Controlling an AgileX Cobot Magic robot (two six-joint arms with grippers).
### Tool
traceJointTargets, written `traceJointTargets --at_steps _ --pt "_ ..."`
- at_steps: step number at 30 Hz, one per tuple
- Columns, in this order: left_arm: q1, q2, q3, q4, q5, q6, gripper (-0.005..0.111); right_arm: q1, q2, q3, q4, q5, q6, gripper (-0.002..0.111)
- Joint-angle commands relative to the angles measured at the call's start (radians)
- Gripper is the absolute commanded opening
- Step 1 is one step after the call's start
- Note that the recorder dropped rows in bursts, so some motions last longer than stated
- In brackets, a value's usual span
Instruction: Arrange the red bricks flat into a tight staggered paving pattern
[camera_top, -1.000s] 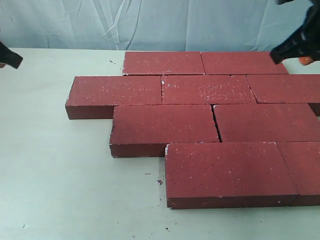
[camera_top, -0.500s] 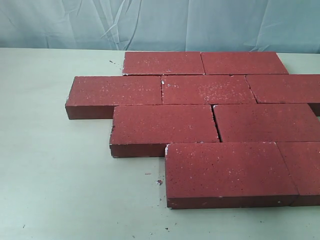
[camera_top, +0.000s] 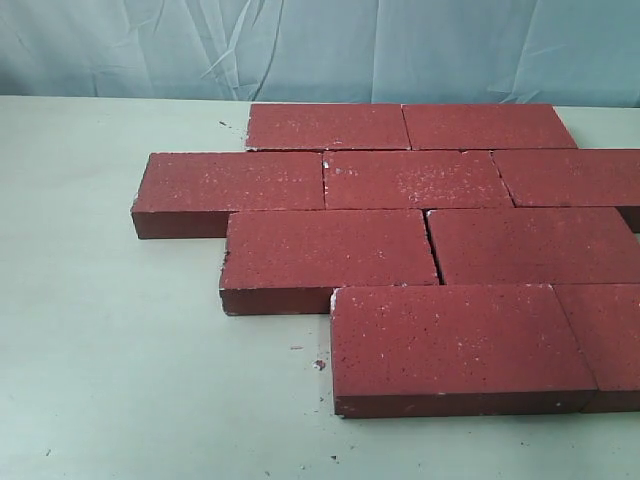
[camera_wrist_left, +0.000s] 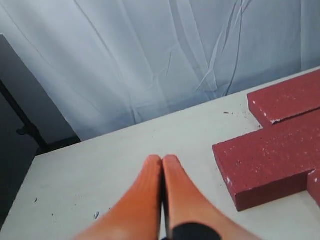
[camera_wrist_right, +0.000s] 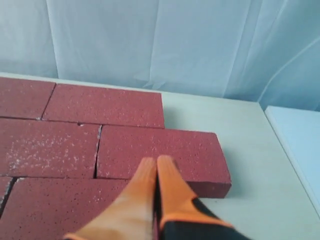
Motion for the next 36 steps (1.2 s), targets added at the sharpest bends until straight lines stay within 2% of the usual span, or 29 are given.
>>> traceJointTargets --at_steps 1,5,10,29,31,36 --pt "-0.002 -0.095 0.035 -0.077 -0.028 -0.005 0.000 -0.005 -0.111 0.059 -0.011 -0.059 0.005 -0.001" --pt "-0.002 -0.158 0.035 -0.145 -0.014 -0.005 0.000 -0.005 -0.186 0.094 -0.008 -0.061 0.005 -0.001" --pt "-0.002 -0.233 0.035 -0.118 -0.024 -0.005 0.000 -0.005 -0.260 0.096 0.143 -0.059 0.012 -0.001" --pt "-0.002 -0.233 0.040 -0.134 -0.030 -0.006 0.000 -0.005 -0.269 0.096 0.156 -0.050 0.012 -0.001" --pt "-0.002 -0.237 0.048 -0.116 -0.029 -0.011 0.000 -0.005 -0.269 0.096 0.156 -0.050 0.012 -0.001" --pt "-0.002 -0.302 0.118 -0.007 -0.092 -0.147 0.000 -0.005 -0.269 0.096 0.156 -0.050 0.012 -0.001"
